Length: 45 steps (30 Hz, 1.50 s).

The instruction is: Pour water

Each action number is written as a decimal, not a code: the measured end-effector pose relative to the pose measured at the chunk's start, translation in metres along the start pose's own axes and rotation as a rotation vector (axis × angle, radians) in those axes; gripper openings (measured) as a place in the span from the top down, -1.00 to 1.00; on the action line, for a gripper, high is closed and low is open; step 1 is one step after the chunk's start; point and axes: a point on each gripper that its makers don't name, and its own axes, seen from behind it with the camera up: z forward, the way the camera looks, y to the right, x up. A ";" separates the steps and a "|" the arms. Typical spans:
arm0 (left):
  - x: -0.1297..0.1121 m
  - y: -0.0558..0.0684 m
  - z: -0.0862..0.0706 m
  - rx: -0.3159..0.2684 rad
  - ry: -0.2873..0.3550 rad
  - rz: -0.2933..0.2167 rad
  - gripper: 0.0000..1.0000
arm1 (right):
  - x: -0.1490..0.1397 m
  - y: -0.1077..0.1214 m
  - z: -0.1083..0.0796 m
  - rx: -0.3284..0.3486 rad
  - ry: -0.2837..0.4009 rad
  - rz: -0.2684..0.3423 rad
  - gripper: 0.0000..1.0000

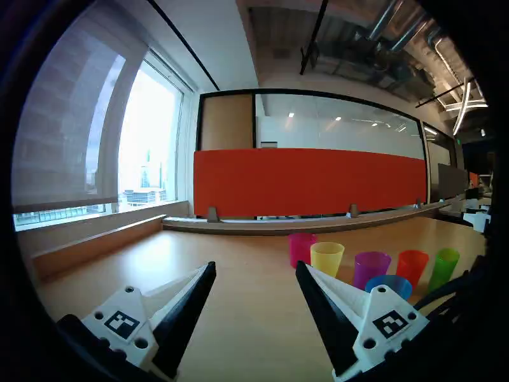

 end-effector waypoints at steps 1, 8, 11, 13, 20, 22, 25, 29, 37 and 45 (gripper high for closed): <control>0.000 0.000 0.000 0.000 0.000 0.000 -0.86 | 0.000 0.000 0.000 0.000 0.000 0.000 -0.99; 0.000 0.000 0.000 0.000 0.000 0.000 -0.86 | 0.001 -0.002 -0.001 0.008 0.000 -0.001 -0.99; 0.000 0.000 0.000 0.000 0.000 0.000 -0.86 | 0.001 -0.003 -0.001 0.010 0.000 -0.001 -0.99; 0.000 0.000 0.000 0.000 0.000 0.000 -0.86 | 0.000 -0.003 -0.001 0.010 0.000 -0.001 -0.99; 0.000 0.000 0.000 0.000 0.000 0.000 -0.86 | 0.000 -0.003 -0.001 0.010 -0.001 0.001 -0.99; 0.000 0.000 0.000 0.000 0.000 0.000 -0.86 | 0.000 -0.003 -0.001 0.010 -0.001 0.000 -0.99; 0.000 0.000 0.000 0.000 0.000 0.000 -0.86 | 0.000 -0.003 -0.001 0.010 -0.002 0.000 -0.99; 0.000 0.000 0.000 0.000 0.000 0.000 -0.86 | 0.000 -0.003 -0.001 0.010 -0.002 -0.001 -0.99; 0.000 -0.001 0.000 0.000 0.000 0.000 -0.86 | 0.000 -0.003 -0.001 0.010 -0.002 0.000 -0.99; 0.000 -0.001 -0.001 0.000 0.000 0.000 -0.86 | 0.000 -0.003 -0.001 0.010 -0.002 0.000 -0.99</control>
